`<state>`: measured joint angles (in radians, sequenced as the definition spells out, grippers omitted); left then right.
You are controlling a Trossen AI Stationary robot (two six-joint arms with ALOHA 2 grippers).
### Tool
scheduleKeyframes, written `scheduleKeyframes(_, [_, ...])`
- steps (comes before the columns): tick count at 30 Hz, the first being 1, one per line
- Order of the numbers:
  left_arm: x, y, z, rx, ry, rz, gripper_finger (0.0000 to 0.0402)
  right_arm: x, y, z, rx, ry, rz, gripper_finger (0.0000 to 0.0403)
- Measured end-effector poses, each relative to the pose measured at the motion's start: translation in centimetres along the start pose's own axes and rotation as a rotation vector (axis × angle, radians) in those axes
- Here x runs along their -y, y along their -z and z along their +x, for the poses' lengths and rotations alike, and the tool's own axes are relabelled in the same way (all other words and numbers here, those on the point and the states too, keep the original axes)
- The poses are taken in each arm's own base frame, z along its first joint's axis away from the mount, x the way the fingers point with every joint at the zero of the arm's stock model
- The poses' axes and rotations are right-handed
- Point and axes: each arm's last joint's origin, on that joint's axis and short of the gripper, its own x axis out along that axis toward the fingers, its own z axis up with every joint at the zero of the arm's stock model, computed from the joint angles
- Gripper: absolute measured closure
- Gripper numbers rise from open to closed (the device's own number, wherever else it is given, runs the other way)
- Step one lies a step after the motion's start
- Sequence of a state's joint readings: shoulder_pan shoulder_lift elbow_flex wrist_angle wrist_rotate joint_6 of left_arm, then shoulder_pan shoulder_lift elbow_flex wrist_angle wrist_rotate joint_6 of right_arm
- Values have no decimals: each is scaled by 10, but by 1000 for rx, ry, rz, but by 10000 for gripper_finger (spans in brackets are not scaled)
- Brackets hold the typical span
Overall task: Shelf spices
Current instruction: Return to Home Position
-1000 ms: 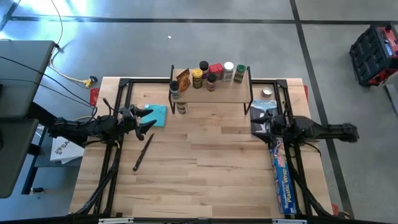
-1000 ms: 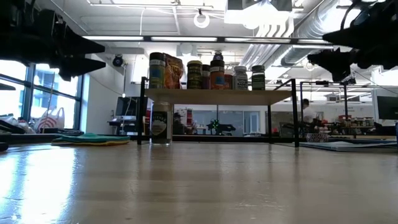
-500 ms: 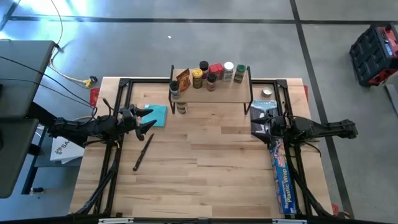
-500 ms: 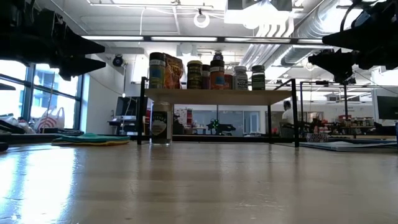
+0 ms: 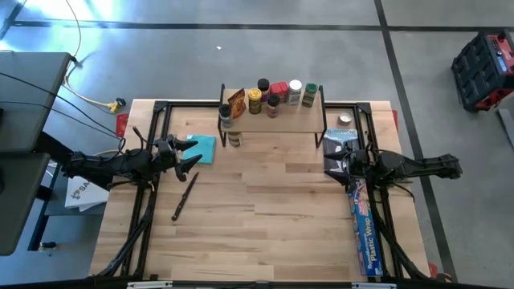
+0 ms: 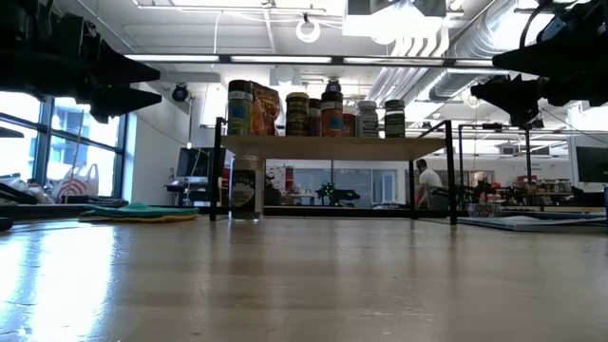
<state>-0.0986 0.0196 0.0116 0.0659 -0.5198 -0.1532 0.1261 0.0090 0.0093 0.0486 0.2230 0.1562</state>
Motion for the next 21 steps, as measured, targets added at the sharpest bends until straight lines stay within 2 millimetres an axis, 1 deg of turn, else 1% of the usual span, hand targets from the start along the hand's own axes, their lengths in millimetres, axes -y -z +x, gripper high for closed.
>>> scheduleKeyframes(2, [0,0,0,0,3,22,104,0,0,0,-1,-2,0,105])
scheduleKeyframes(4, [2,0,0,-7,60,120,104,0,0,0,-1,-4,0,105])
scheduleKeyframes(7, [7,3,-1,-20,264,266,104,0,0,0,-1,-4,0,105])
scheduleKeyframes(9, [10,3,-2,-14,372,309,104,0,0,0,-1,-4,0,105])
scheduleKeyframes(13, [12,6,-3,-42,480,319,104,0,0,0,-1,-3,0,105])
scheduleKeyframes(18, [13,7,-4,-71,511,253,104,0,0,0,0,-3,0,105])
scheduleKeyframes(21, [14,7,-4,-72,547,243,104,0,0,0,0,-3,0,105])
